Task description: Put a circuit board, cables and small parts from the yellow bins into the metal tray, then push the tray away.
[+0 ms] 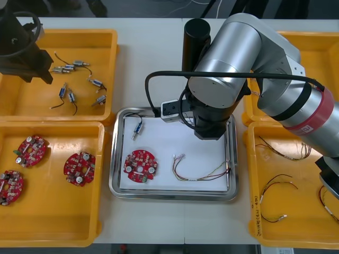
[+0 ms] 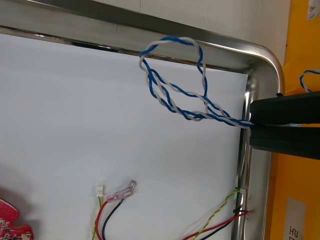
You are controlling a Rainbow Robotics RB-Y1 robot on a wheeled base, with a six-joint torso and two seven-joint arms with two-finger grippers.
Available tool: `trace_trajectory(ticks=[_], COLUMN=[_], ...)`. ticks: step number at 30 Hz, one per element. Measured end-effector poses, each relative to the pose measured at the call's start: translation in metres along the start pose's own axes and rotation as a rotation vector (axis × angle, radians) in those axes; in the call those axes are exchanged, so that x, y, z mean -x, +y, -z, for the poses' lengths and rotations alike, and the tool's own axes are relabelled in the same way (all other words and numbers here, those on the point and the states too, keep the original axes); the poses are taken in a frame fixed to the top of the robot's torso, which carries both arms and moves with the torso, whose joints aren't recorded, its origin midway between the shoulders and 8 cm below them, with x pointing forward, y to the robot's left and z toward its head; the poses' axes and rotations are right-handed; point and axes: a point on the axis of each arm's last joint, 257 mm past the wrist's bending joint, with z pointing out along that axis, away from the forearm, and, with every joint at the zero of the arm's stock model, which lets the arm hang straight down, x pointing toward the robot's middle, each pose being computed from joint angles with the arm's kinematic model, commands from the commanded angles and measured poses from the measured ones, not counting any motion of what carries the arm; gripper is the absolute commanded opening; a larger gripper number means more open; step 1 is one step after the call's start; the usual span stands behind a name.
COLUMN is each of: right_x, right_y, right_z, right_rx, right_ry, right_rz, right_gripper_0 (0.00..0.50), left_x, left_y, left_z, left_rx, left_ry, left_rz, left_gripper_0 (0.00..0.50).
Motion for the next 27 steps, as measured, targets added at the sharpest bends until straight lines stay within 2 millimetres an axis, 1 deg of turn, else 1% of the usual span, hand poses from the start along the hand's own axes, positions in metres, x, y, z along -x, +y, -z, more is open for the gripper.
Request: trace_trajectory(ticks=[3, 10, 13, 17, 21, 27], right_x=[0.004, 0.02, 0.017, 0.014, 0.015, 0.023], right_y=[0.0, -0.005, -0.007, -0.002, 0.006, 0.011], right_z=[-0.006, -0.023, -0.034, -0.047, -0.057, -0.067], right_rx=[0.016, 0.006, -0.03, -0.05, -0.037, -0.036], right_ry=[-0.005, -0.057, -0.036, -0.008, -0.018, -0.064], right_rz=[-0.015, -0.043, -0.035, -0.013, -0.015, -0.026], right_gripper_0=[0.0, 0.0, 0.0, 0.0, 0.0, 0.0], left_x=[0.0, 0.009, 0.01, 0.012, 0.014, 0.022], left_y=[0.005, 0.018, 0.024, 0.03, 0.03, 0.017], left_z=[-0.003, -0.01, -0.016, -0.021, -0.027, -0.037], left_rx=[-0.005, -0.003, -0.001, 0.004, 0.01, 0.005], left_ry=[0.01, -0.009, -0.013, -0.015, -0.022, -0.041], left_rz=[-0.058, -0.013, 0.011, 0.035, 0.035, 0.013], left_gripper_0=[0.5, 0.5, 0.5, 0.5, 0.5, 0.5])
